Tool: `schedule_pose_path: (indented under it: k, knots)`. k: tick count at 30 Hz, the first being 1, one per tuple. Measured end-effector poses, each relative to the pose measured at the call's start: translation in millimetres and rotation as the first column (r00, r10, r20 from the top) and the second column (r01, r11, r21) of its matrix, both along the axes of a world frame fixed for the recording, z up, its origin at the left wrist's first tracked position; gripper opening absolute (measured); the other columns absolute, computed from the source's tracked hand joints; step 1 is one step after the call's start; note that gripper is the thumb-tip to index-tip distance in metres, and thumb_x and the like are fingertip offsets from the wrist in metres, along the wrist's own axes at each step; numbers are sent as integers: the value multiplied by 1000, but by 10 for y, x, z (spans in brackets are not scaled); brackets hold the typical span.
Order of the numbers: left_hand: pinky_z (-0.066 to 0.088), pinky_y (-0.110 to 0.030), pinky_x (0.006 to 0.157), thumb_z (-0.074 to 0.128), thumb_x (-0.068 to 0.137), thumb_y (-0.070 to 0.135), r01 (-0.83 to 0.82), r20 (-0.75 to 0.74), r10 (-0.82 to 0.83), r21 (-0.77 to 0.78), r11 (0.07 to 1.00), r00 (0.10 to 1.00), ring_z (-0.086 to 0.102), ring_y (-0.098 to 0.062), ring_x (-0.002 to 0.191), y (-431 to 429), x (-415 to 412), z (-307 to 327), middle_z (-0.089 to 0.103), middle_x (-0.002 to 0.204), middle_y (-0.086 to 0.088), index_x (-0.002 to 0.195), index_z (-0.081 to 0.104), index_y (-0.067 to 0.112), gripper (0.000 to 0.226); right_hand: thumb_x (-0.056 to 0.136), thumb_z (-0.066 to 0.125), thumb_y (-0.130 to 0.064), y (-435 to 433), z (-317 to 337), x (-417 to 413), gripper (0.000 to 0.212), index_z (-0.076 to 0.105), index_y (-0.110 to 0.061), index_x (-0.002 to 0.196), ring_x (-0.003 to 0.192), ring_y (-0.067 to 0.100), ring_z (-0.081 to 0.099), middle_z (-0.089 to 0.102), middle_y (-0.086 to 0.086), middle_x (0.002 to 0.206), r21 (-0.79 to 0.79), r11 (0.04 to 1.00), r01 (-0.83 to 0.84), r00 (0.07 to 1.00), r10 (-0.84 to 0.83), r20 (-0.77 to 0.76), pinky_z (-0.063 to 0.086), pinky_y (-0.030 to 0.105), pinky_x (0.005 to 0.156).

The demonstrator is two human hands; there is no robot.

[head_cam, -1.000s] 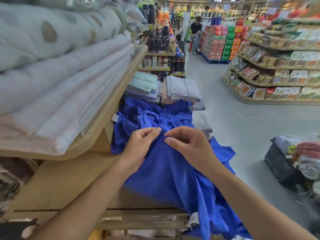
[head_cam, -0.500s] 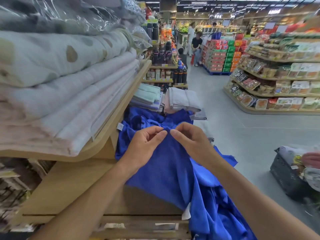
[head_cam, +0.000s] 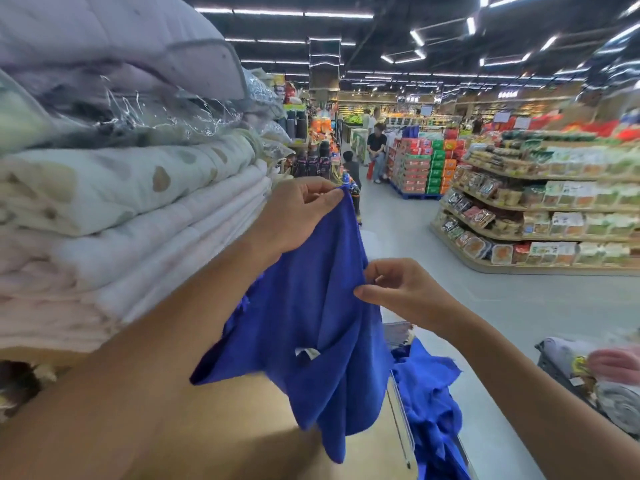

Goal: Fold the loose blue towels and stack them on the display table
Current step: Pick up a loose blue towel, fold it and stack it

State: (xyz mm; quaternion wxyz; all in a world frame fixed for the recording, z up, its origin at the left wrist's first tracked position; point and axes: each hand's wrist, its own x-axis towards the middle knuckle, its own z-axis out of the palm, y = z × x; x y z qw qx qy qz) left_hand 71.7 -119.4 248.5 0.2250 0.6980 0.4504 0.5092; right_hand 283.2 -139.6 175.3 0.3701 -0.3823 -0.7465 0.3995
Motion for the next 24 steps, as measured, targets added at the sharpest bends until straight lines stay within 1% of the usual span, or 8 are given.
schedule_pose_path:
  k: [3,6,8,13,16,20,22,24]
  knots:
    - [45,-32,70,63,100,32,-1,-35,2,29,1000,999,57,-19,76,28,19,295,72,96,-24,94,75,22,17,84,75,-21,12,93,-40,13,70,-10,81,73,20,48,56,11,75,31,999,26,996,-28,84,35,38,71]
    - [55,-39,73,63,100,33,-7,-40,9,64,998,999,63,-19,79,18,26,569,75,97,-18,93,75,23,17,70,63,-30,-4,168,-58,14,62,-17,68,65,11,49,55,-3,66,130,984,120,976,-141,164,39,32,67]
    - [59,-36,76,64,99,34,-14,-38,17,68,998,999,68,-18,83,59,11,675,76,100,-13,95,76,22,17,65,57,-36,5,164,-27,17,55,-19,64,58,8,45,49,-10,58,190,966,173,949,-215,232,38,30,62]
    - [59,-30,70,64,100,29,-43,40,41,66,997,998,68,-11,75,163,-156,842,76,88,0,91,74,21,16,62,51,-45,56,98,78,36,65,-15,77,63,19,61,65,0,67,254,936,243,840,-334,427,45,33,59]
    - [53,-22,64,65,99,30,-68,106,59,78,995,993,66,-6,70,202,-233,915,72,81,6,84,73,25,18,66,51,-41,72,53,245,32,65,-15,77,60,20,62,66,1,63,259,922,289,777,-383,499,43,34,56]
    - [53,-19,60,65,99,27,-88,193,69,89,992,979,66,-3,64,222,-282,947,72,75,8,83,73,25,18,76,62,-19,130,-13,563,18,52,-14,62,52,16,44,47,-6,50,231,896,380,789,-445,424,33,34,55]
    - [52,-18,56,64,100,25,-83,217,61,91,992,974,66,-1,61,204,-300,934,72,70,12,84,72,24,18,83,64,-5,158,-43,712,17,62,-11,68,55,12,46,53,-4,57,207,902,380,850,-428,307,37,33,57]
    - [52,-17,55,63,101,23,-94,236,69,98,991,969,66,0,60,169,-320,895,72,67,12,85,72,24,18,89,64,6,159,-46,838,23,72,-14,80,60,6,57,68,-6,65,179,913,366,907,-393,151,46,24,61]
